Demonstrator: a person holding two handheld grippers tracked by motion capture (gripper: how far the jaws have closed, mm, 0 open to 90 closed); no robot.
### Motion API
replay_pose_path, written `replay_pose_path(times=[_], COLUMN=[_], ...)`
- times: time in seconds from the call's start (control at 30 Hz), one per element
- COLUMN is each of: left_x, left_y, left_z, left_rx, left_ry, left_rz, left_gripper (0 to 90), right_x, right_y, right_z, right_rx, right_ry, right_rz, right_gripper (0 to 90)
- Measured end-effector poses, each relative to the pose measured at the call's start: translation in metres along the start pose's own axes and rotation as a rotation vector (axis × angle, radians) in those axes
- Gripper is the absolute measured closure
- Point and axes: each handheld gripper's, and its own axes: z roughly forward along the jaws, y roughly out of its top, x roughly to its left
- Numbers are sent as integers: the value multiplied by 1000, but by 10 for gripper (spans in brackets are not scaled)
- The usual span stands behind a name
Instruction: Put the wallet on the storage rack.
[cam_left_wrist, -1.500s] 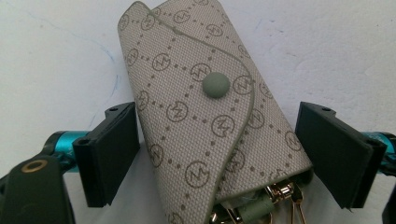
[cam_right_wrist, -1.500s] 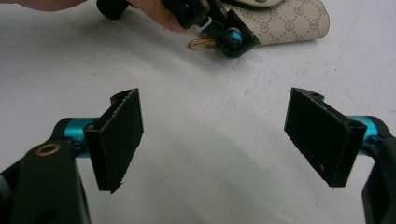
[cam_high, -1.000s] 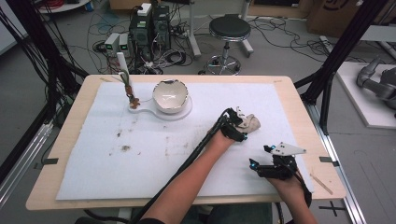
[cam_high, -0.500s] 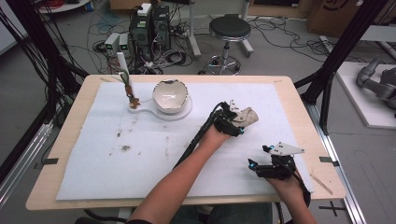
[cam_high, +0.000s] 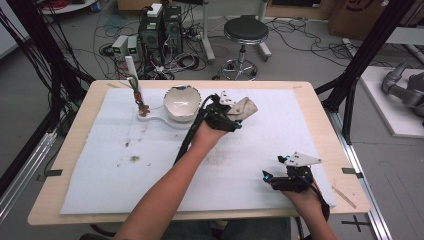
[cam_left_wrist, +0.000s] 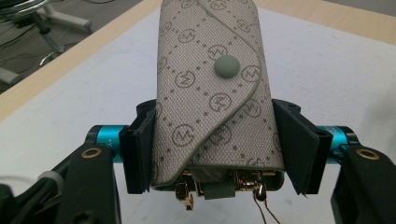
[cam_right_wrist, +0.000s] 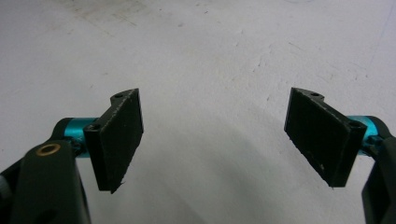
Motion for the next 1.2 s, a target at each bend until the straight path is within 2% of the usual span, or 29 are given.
replay_pose_path(times=[0.1, 0.13, 0.17, 0.27, 0.33, 0.57, 0.67, 0.93, 1.2], left_x=[9, 9, 15, 22, 30, 48, 60, 76, 89], left_y=[-3, -3, -5, -7, -11, -21, -28, -43, -56], left_z=[-16, -16, -26, -36, -49, -71, -84, -96, -98], left_rx=[-8, -8, -15, -19, -23, -14, -9, 16, 30], left_ry=[30, 30, 48, 65, 89, 141, 171, 198, 224], left_rz=[-8, -8, -14, -24, -35, -56, -71, -83, -114], left_gripper=[364, 364, 364, 364, 364, 364, 364, 363, 362], right_x=[2, 2, 3, 5, 7, 12, 13, 16, 16], right_y=[2, 2, 4, 7, 10, 17, 20, 25, 25], right_z=[3, 3, 5, 8, 11, 20, 25, 32, 34], right_rx=[-1, -1, 1, 5, 5, 6, 10, 10, 15], right_ry=[5, 5, 11, 18, 24, 41, 51, 67, 67], right_rz=[-5, -5, -13, -22, -29, -50, -61, -77, -80], right_gripper=[199, 199, 199, 199, 199, 199, 199, 199, 199])
